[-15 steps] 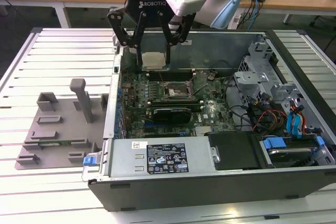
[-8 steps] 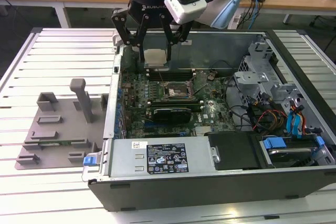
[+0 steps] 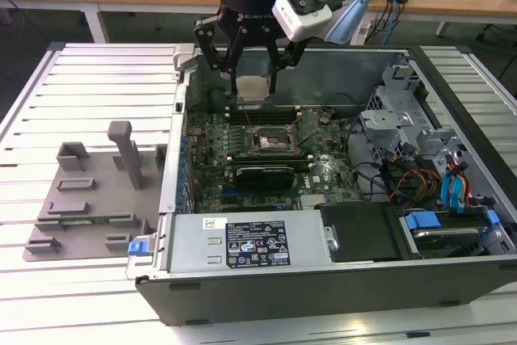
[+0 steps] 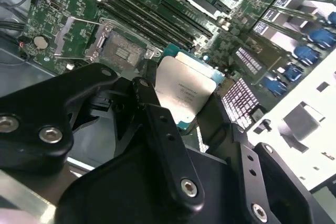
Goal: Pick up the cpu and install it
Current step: 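Pick up the cpu and move it towards the insertion slot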
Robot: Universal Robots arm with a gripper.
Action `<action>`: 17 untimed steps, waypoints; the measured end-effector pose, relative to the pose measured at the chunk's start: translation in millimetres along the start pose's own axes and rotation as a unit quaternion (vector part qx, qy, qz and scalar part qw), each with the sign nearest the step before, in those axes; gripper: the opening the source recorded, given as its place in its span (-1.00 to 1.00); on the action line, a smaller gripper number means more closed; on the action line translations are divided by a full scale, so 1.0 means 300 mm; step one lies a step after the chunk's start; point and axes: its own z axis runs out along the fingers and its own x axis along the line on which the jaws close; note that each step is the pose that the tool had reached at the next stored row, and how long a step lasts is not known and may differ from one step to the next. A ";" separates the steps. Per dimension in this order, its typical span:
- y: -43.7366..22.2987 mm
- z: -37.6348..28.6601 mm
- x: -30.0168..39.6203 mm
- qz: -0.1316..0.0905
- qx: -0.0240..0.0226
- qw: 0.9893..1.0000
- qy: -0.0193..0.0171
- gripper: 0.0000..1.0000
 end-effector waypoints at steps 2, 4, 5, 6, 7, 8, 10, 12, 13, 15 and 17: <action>0.011 0.011 -0.027 0.000 0.000 1.000 0.001 0.11; 0.017 0.016 -0.042 0.000 0.000 1.000 0.001 0.11; 0.019 0.018 -0.050 0.000 0.000 1.000 0.001 0.11; 0.020 0.019 -0.054 0.000 0.000 1.000 0.001 0.11; 0.023 0.022 -0.063 0.000 0.000 1.000 0.001 0.11; 0.026 0.024 -0.073 0.000 0.000 1.000 0.001 0.11; 0.031 0.029 -0.088 0.000 0.000 1.000 0.001 0.11; 0.035 0.033 -0.100 0.000 0.000 1.000 0.001 0.11; 0.037 0.035 -0.105 0.000 0.000 1.000 0.001 0.11; 0.039 0.038 -0.116 0.000 0.000 1.000 0.001 0.11; 0.042 0.042 -0.129 0.000 0.000 1.000 0.001 0.11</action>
